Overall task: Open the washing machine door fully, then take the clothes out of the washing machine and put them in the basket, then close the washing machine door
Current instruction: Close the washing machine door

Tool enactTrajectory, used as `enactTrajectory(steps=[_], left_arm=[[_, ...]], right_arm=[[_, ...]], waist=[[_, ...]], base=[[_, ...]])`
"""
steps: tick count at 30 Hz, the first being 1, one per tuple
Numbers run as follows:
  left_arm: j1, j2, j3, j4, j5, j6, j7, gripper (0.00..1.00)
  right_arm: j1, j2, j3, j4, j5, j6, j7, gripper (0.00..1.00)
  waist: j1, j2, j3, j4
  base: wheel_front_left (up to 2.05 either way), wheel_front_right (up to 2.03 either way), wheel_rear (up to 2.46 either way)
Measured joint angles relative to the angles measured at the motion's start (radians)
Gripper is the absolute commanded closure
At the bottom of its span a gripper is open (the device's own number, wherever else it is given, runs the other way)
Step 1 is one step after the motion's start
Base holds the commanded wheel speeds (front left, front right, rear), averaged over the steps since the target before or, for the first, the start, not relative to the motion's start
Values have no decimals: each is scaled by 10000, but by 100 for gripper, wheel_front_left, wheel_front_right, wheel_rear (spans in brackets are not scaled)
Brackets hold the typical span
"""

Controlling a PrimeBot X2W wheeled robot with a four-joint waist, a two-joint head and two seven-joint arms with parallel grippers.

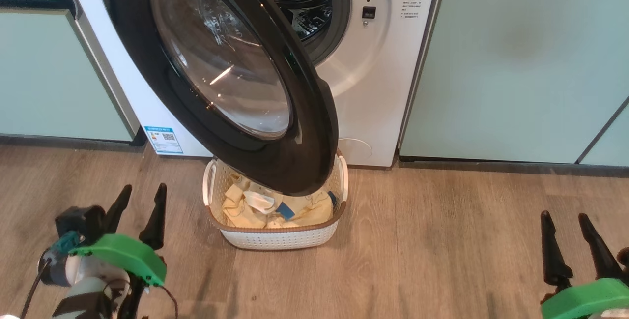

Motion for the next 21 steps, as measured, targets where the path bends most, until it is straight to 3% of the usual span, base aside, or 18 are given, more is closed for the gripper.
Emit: enactTrajectory(steps=[13,15,16,17,18,21], left_arm=[[-16,-4,67,90,234,0,-2,0],[-21,-4,65,102,290,0,-2,0],[-26,-4,63,119,359,0,-2,0],[-28,-6,63,134,391,0,-2,0],[-28,-13,63,148,433,0,-2,0],[-31,-61,63,190,493,0,-2,0]], right_arm=[[0,8,33,2,0,0,0,1],[-1,23,50,2,88,0,0,51],[-1,31,73,-2,184,0,0,65],[-1,29,104,-33,207,0,0,92],[-9,29,127,-82,215,0,0,100],[-71,27,128,-359,401,0,0,100]], waist=[[0,0,17,10],[0,0,16,7],[0,0,16,8],[0,0,19,14],[0,0,19,25],[0,0,13,79]], base=[[0,0,0],[0,0,0],[0,0,0],[0,0,0],[0,0,0],[0,0,0]])
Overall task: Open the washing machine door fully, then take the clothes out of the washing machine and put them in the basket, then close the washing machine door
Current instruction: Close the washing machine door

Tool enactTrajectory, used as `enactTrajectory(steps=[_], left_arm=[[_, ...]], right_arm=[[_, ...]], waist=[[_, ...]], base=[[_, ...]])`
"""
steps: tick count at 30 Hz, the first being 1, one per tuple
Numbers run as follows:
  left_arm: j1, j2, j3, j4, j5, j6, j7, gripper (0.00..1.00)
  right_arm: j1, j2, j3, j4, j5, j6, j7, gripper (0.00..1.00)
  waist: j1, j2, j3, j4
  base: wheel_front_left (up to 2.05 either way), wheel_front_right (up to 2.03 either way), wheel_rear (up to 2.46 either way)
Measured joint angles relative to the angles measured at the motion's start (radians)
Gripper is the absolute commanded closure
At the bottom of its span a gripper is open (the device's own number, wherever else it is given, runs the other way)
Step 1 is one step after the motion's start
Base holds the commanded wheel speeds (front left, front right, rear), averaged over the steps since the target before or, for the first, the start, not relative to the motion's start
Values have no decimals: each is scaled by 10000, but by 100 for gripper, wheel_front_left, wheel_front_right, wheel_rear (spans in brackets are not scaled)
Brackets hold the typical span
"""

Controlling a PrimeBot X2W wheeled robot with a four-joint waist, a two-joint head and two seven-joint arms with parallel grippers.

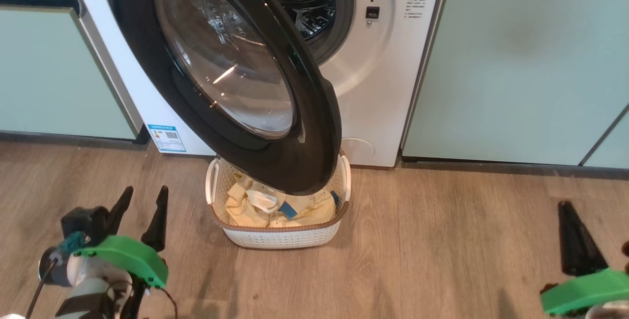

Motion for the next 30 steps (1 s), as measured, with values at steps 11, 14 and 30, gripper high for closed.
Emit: enactTrajectory(steps=[11,14,30], left_arm=[[-10,-290,194,35,374,0,0,0],[-16,-360,196,73,391,0,0,0],[-66,-596,-90,291,539,0,0,0]], right_arm=[[-1419,-109,-251,-1599,466,0,-4,100],[-1845,-105,-134,-2013,639,0,-31,100],[-4203,17,3521,-2637,938,0,-35,100]], waist=[[0,0,36,571],[0,0,53,794],[0,0,-58,1960]], base=[[0,0,0],[0,0,0],[0,0,0]])
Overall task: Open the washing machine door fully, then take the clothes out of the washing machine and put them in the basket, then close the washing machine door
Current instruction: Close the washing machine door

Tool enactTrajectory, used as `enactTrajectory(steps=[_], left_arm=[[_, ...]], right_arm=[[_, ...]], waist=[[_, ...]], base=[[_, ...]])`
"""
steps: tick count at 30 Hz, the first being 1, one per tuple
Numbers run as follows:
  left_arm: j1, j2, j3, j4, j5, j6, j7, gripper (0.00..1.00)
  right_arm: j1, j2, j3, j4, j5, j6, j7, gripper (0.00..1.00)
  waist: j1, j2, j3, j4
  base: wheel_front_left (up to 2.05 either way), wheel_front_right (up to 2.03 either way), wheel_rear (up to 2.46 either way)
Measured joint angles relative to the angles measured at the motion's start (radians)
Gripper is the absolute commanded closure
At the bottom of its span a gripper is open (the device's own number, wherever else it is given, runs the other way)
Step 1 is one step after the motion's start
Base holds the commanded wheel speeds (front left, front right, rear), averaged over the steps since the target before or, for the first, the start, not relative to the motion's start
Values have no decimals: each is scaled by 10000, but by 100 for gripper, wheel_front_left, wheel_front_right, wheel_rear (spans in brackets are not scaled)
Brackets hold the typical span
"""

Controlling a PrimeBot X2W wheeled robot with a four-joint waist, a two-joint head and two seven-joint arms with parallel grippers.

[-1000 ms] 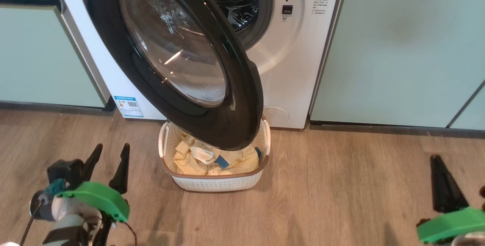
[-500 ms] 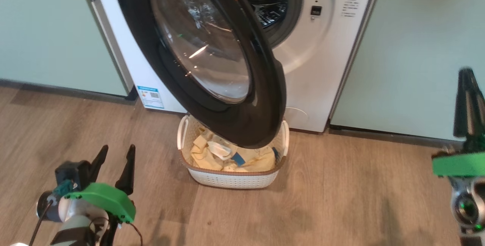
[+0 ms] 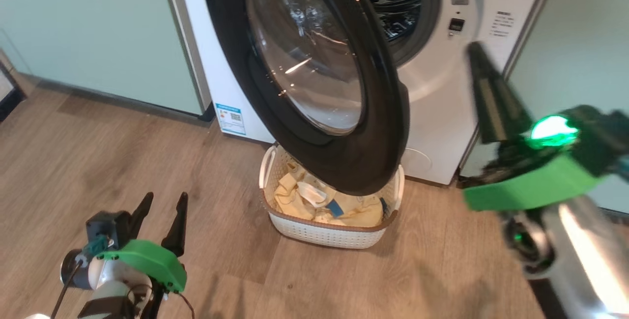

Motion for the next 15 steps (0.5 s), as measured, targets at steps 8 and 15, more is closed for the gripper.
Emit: enactTrajectory(steps=[8,15], left_arm=[[-209,-100,-117,50,0,0,0,0],[-217,-207,-286,104,38,0,0,0]], right_arm=[[-446,441,2297,1195,71,0,0,100],[-500,625,3994,2431,257,0,2,100]], waist=[[0,0,145,454],[1,0,330,672]], base=[[0,0,0],[0,0,0]])
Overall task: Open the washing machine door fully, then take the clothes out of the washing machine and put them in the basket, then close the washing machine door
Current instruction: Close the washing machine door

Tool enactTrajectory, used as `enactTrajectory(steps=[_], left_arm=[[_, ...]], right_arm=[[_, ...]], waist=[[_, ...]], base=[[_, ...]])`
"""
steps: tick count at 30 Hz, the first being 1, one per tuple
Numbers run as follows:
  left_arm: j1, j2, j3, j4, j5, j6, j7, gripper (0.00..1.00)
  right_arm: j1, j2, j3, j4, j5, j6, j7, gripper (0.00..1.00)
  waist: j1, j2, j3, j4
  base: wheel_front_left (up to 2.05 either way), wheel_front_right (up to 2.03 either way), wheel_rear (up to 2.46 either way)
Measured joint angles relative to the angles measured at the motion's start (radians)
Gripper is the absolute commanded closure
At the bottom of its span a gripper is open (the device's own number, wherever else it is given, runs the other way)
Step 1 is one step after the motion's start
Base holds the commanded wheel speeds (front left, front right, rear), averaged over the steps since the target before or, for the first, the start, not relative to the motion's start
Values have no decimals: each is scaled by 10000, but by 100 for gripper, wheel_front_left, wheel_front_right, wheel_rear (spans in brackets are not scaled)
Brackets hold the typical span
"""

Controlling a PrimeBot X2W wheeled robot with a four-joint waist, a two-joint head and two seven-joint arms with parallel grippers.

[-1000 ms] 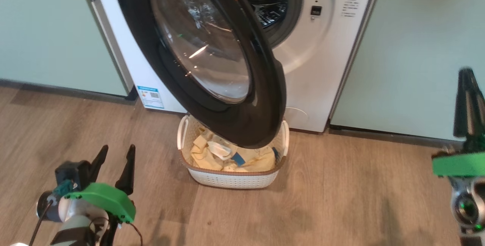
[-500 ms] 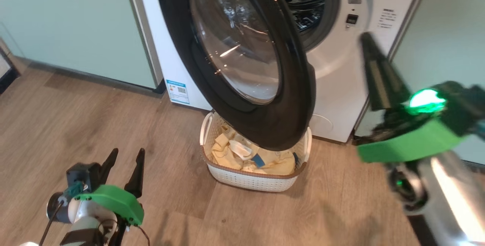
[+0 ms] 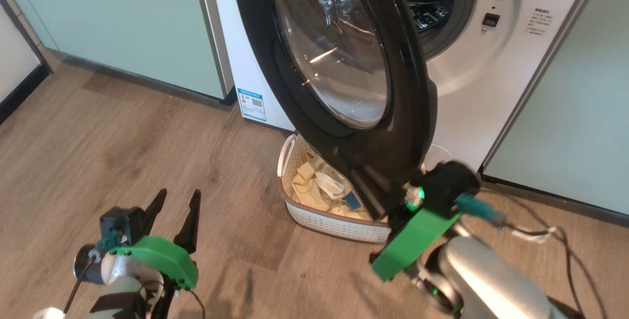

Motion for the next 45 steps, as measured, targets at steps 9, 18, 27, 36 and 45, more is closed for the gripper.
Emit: enactTrajectory(steps=[9,18,27,36,45], left_arm=[[-235,-94,-8,-12,59,0,0,0],[-621,-207,-6,-96,71,0,0,0],[-1018,-451,-25,-148,167,0,0,0],[-1203,-583,-36,-178,238,0,0,0],[-1203,-579,-31,-180,326,0,0,0]], right_arm=[[6,117,941,961,288,0,2,100],[-16,127,86,1862,487,0,2,100],[-779,127,-328,2734,518,0,2,100],[-873,138,-1469,2987,1072,0,2,100],[-1017,153,-2063,3235,1298,0,2,100]], waist=[[0,0,431,126],[1,0,1185,141],[1,0,1911,186],[0,0,2229,242],[0,0,2340,99]], base=[[0,0,0],[0,0,0],[0,0,0],[0,0,0],[0,0,0]])
